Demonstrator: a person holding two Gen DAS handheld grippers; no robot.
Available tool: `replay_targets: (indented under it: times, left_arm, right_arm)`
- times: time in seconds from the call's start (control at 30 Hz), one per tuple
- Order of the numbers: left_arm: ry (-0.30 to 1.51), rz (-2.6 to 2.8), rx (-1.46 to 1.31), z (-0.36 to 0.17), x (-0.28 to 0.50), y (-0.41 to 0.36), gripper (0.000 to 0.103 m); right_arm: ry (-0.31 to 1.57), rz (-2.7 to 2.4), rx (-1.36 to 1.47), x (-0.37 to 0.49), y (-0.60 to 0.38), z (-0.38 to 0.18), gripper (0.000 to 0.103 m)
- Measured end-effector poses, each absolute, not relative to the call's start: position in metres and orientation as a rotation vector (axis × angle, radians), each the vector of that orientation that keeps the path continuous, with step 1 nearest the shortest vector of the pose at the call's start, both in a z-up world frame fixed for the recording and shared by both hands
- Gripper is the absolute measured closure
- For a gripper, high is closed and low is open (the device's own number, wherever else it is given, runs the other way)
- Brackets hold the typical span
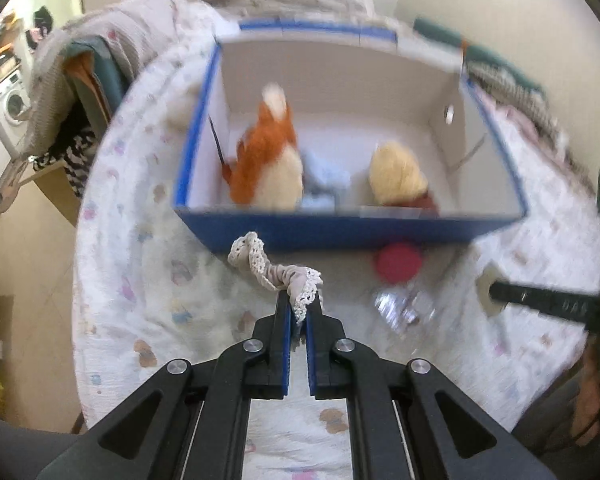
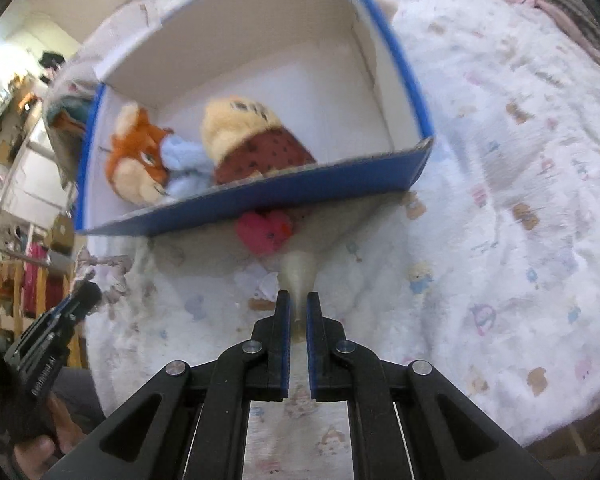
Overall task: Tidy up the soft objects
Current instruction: 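Carry the lace doily over the box and lower it inside with left tool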
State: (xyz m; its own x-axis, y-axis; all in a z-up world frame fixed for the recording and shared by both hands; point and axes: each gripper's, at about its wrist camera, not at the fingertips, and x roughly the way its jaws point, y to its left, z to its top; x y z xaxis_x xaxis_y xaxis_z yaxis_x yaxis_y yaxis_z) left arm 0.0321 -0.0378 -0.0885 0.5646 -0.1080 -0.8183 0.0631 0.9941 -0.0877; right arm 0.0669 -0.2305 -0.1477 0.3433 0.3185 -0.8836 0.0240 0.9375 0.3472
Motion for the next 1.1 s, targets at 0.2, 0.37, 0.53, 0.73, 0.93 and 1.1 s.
replay_targets:
  times: [0.2,0.37,0.53,0.73,0.93,1.1]
  left_arm:
    - [0.816,-0.062,-0.05,-0.041,0.018,-0.024,0.097]
    - [0.755,-0.042,-0.078,-0.019,0.018,-0.013,0.097]
    - [0.708,-0.049,-0.079,0.003,0.027,-0.011,0.097]
    - [0.652,-0.059,-0.072,0.03,0.053,-0.014,0.097]
    - [0.63,-0.062,-0.053,0.037,0.092,-0.021,0.097]
    - [0.628,-0.063,-0.041,0.028,0.123,-0.029,0.097]
  right_arm:
    - [1.005,0.21,0.251,0.043,-0.231,-0.094,0.095]
    - [0.86,0.218,0.224,0.031,-0.226,-0.057,0.095]
    - [0.751,0.247,0.206,0.034,-0.22,-0.025,0.095]
    - [0.694,0.303,0.223,0.058,-0.216,0.002,0.095]
    - [0.662,0.308,0.19,0.093,-0.211,0.011,0.095]
    - [0.662,0.302,0.176,0.124,-0.209,0.003,0.095]
